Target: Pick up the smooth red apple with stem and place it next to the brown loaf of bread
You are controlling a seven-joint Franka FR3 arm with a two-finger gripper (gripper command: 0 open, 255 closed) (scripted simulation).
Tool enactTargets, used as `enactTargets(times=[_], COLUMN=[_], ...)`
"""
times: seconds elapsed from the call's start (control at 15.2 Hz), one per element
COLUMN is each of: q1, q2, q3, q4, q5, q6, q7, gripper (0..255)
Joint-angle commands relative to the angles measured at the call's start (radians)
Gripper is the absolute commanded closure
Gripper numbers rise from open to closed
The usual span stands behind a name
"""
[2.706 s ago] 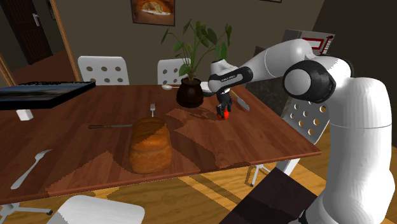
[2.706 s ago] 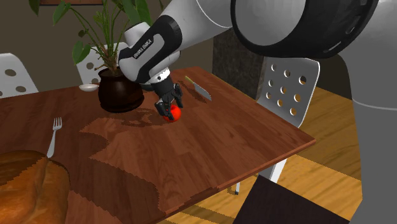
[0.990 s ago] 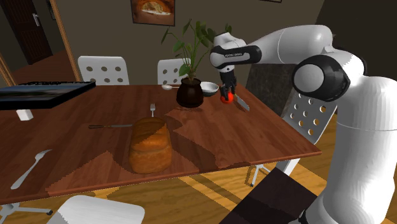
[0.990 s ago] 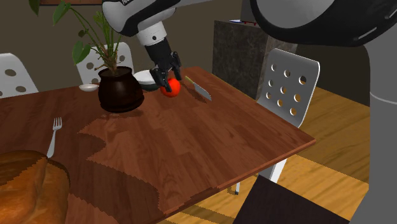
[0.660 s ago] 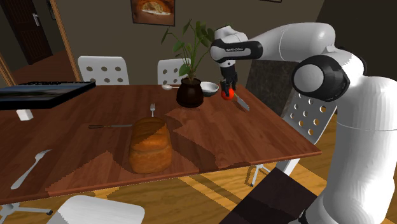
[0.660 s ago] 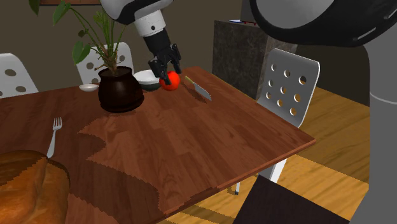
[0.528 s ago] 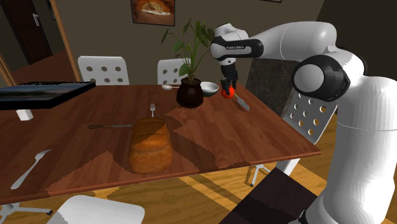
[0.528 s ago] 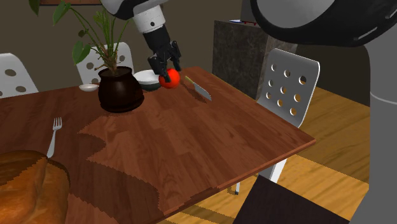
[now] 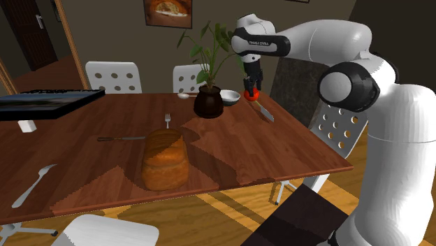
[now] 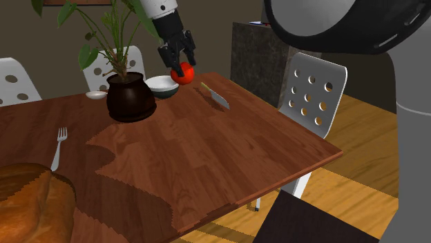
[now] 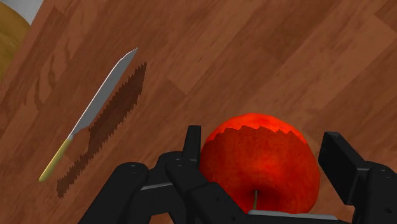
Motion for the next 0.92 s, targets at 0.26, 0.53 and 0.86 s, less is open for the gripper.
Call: enactTargets(times=[0.26,0.53,0.86], q1=[-0.001,0.047,0.123], q2=[0.033,0.001,-0.027], q3=[-0.003,0.016,0.05], q4=[0.133,0.091,0.057], q5=[0.001,0.0,0.003], q6=[-0.098,-0.104,-0.125], q7=[-0.026,0.038,0.145], gripper=[255,255,255])
